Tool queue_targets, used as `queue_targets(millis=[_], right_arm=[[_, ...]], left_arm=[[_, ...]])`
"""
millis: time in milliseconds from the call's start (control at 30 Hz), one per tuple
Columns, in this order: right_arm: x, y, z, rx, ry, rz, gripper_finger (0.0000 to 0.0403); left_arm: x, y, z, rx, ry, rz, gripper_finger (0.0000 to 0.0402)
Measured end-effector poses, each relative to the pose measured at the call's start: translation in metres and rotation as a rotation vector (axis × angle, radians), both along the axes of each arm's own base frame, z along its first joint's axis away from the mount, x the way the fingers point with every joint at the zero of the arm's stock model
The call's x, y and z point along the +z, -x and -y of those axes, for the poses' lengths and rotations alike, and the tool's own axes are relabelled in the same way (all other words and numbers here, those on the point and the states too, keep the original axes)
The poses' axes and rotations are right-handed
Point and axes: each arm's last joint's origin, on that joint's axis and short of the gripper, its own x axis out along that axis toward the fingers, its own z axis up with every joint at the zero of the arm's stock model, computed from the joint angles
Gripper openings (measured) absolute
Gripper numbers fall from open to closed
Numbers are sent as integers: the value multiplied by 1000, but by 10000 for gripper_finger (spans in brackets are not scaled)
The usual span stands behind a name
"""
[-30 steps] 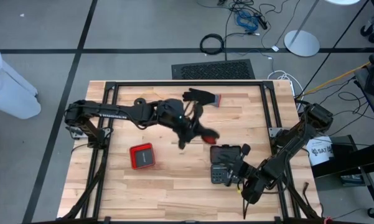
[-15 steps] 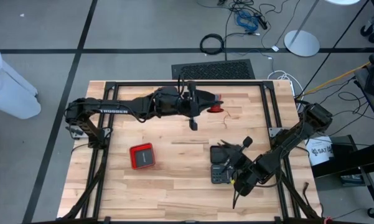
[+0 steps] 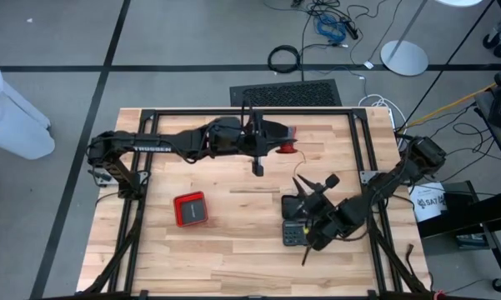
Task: Coil cords
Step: Coil the red wire onto the spool
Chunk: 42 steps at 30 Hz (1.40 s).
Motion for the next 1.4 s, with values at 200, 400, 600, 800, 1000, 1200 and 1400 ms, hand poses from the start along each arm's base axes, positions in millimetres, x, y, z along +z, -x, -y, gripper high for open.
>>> queue_targets(millis=[200,400,600,800,1000,1200,1400], right_arm=[[-4,-1,9,-13,-100,46,59],[-5,2,13,-30,-127,101,59],[-5,2,13,-31,-127,104,59],[-5,2,13,-31,-129,108,59],[-5,2,12,-28,-142,121,59],[-5,4,7,-6,-151,126,59],[-5,3,8,-15,-147,135,59]], left_arm=[[0,0,6,-22,-4,-1,0],[0,-1,10,-30,-4,-5,0],[-1,-1,10,-28,-2,-16,0],[-1,-1,11,-34,19,-13,0],[-1,-1,11,-45,17,-14,0],[-3,0,11,-47,14,-26,0],[-3,0,12,-58,17,-28,0]])
